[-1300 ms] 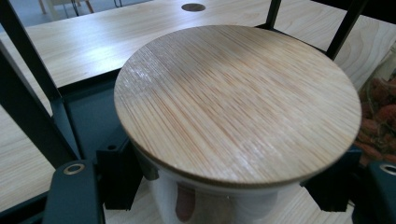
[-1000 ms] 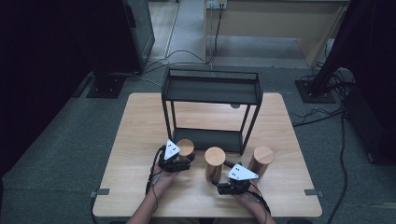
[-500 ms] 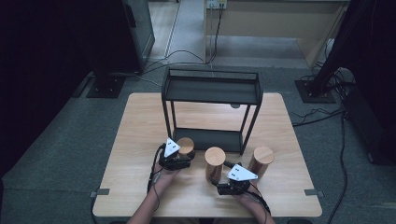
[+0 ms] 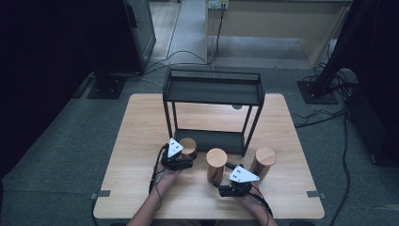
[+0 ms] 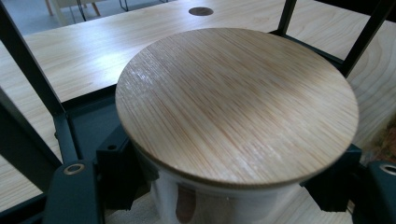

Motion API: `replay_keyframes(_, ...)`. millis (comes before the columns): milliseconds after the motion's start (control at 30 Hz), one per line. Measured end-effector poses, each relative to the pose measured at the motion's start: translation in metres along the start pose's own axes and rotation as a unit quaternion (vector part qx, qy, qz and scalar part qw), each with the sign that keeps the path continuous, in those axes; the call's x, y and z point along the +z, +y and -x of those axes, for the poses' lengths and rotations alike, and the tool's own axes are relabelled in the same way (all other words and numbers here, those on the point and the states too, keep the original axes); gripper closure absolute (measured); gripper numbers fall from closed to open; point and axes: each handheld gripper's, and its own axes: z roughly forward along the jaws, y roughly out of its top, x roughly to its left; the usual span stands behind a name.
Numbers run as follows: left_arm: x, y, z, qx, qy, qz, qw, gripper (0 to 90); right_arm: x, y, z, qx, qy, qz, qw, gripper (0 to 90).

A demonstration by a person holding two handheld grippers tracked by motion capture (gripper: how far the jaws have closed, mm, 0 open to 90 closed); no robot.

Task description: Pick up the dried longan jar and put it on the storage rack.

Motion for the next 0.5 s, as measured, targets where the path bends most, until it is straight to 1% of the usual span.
replay_keyframes(200,0.0037,0.0015,0.0049,-0.004,0.010,0.005,0.9999,25.6,0.0000,0.0001,-0.0001,0.000,0.000,0.000,1.0000,16.5)
replay_keyframes(267,0.0046,0.0019,0.0048,-0.007,0.011,0.006,0.9999,25.7,0.0000,0.0000,-0.0002,0.000,0.000,0.000,1.0000,16.5)
replay_keyframes(500,0.0078,0.0047,0.0059,-0.006,0.018,0.006,0.9998,25.6,0.0001,0.0002,-0.0004,-0.001,-0.001,-0.001,1.0000,16.5)
